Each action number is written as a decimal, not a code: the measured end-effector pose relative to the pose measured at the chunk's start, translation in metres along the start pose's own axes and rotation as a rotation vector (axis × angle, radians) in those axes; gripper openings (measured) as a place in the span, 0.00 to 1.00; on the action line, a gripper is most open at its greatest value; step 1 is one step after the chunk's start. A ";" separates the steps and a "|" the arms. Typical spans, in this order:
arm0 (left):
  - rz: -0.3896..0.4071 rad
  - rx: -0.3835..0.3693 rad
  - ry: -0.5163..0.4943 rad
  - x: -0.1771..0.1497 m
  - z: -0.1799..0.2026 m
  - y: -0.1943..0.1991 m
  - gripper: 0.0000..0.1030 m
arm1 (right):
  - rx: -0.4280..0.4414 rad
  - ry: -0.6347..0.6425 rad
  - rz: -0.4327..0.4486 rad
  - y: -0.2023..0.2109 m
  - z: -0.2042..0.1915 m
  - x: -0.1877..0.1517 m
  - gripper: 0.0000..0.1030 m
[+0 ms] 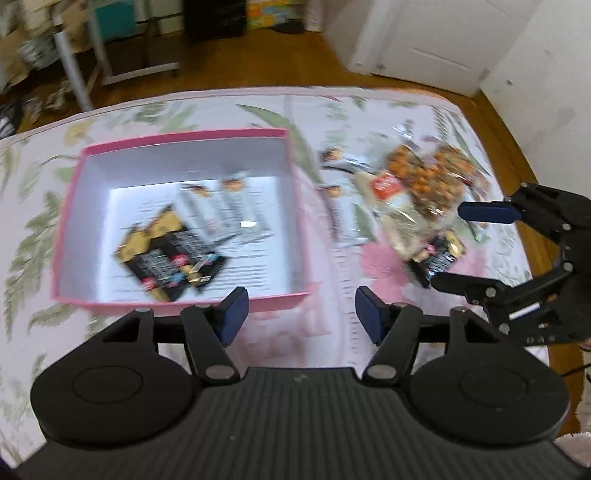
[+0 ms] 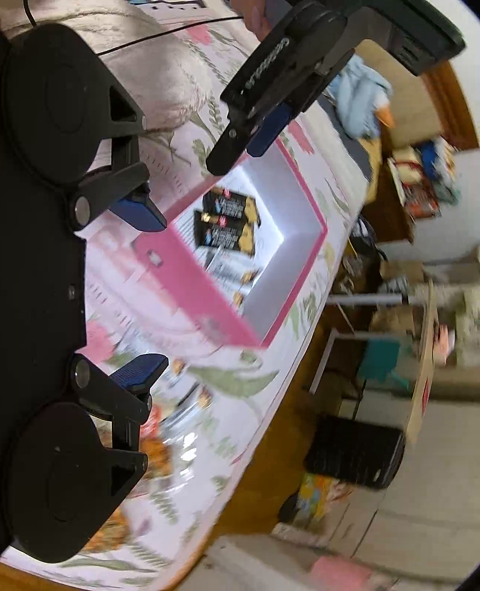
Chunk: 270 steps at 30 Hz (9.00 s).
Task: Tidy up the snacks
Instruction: 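Open both grippers and lift them out of the pink box, then grasp a black NB cracker pack with the left gripper while the right gripper grasps another, then carry the black cracker packs in both grippers over and into the pink box, then open both grippers to release the cracker packs inside the box, then grasp the clear bag of coated peanuts with both grippers together, then carry the peanut bag with both grippers over and down into the pink box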
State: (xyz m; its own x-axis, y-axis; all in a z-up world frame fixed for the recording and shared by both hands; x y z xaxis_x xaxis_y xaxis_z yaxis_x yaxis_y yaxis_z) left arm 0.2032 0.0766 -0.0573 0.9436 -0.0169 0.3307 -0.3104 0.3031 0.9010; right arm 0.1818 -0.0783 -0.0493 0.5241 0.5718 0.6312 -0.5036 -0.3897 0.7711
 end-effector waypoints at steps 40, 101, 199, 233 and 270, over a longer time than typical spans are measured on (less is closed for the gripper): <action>-0.106 -0.302 0.248 -0.059 0.145 -0.221 0.49 | -0.044 -0.566 0.024 -0.068 0.129 -0.224 0.52; -0.055 -0.327 0.232 -0.102 0.078 -0.063 0.52 | 0.097 -0.408 -0.031 0.000 0.005 -0.128 0.68; 0.256 -0.149 0.038 0.030 0.122 -0.121 0.53 | -0.125 -0.005 0.024 -0.035 0.122 -0.095 0.83; 0.068 -0.271 0.116 0.029 0.185 -0.220 0.52 | -0.130 -0.193 -0.022 -0.090 0.139 -0.147 0.89; -0.055 -0.209 0.091 -0.080 0.116 -0.061 0.55 | -0.062 -0.156 -0.008 -0.002 -0.035 -0.106 0.89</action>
State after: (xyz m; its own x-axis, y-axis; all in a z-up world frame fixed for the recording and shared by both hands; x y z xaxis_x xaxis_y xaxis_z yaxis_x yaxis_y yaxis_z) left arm 0.1329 -0.0510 -0.1062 0.9678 0.0448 0.2476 -0.2368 0.4947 0.8362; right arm 0.1028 -0.1128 -0.1212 0.6263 0.4534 0.6342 -0.5378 -0.3376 0.7725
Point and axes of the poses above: each gripper's, at about its wrist camera, not at the fingertips, and y roughly against the way its jaws point, z to its right, x to its top, the point moved 9 cm from there along -y, roughly the way its jaws point, and after that the axes turned 12 degrees about y, right-handed, at the moved point
